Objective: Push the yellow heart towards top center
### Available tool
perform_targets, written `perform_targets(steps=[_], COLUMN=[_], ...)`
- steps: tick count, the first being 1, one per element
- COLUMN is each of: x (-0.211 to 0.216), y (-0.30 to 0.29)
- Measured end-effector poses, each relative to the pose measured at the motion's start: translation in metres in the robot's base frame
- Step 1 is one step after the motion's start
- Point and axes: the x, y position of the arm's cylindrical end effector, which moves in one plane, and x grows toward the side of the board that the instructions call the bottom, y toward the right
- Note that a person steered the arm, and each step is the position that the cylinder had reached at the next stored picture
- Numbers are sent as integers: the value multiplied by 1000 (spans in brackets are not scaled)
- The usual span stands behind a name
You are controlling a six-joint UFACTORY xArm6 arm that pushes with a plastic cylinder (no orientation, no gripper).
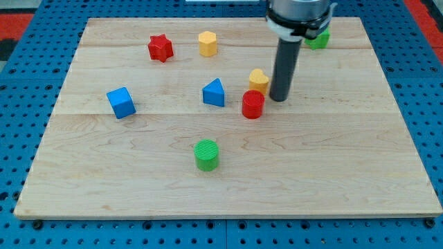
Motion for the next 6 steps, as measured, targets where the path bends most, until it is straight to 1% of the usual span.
perform_targets(steps=[1,2,3,4,5,6], x=[0,0,-11,-47,-38,-40], y=[-56,-23,12,12,16,16])
